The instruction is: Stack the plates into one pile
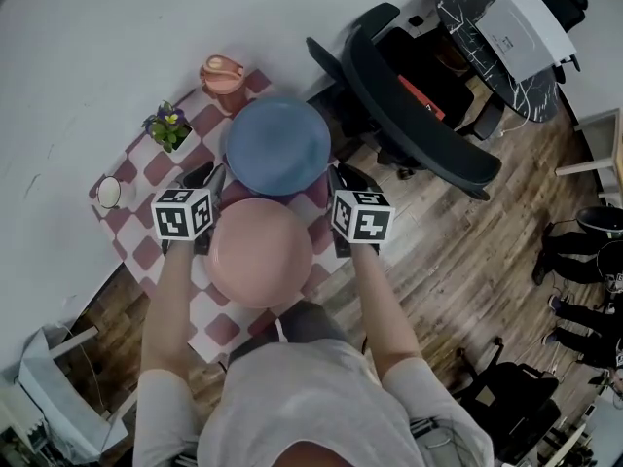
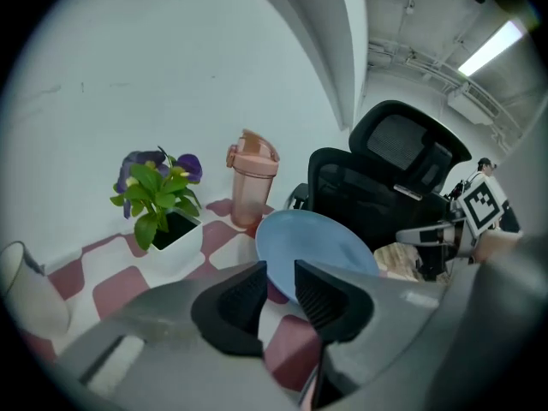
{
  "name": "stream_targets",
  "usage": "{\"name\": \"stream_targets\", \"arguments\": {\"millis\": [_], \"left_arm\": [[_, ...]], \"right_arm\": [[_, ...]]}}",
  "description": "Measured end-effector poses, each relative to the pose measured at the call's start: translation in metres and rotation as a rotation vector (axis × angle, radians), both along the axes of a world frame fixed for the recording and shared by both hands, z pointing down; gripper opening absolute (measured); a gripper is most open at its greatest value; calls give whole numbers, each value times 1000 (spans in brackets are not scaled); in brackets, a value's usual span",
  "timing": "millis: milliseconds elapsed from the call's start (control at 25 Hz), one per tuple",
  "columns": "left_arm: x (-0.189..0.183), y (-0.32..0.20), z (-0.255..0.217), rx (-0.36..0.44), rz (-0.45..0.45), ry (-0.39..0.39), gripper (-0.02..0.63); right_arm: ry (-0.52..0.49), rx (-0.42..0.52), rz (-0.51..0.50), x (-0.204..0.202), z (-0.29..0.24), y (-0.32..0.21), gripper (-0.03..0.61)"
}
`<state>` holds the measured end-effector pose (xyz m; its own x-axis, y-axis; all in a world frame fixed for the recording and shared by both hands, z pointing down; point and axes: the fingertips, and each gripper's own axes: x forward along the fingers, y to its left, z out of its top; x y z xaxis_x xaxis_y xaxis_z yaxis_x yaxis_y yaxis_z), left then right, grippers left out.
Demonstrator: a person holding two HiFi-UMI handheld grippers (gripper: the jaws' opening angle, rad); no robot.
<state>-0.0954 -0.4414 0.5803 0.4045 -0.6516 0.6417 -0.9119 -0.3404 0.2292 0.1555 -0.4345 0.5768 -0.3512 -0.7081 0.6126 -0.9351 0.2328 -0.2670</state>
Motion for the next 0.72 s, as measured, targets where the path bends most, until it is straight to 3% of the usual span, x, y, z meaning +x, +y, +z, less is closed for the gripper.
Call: {"name": "stream_targets", "arguments": {"millis": [160,520,720], "left_arm": [[2,-16,24,-67,-27,27,148],[1,-40,58,-139,-49,-20,187],[11,-41,66,-159,-7,-2,189]], "right_arm": [[-34,-59,38,3,22,-8,81],[-38,-144,18,-8,60,-23,134],[-44,-170,4,-16,73,-24,138]]}}
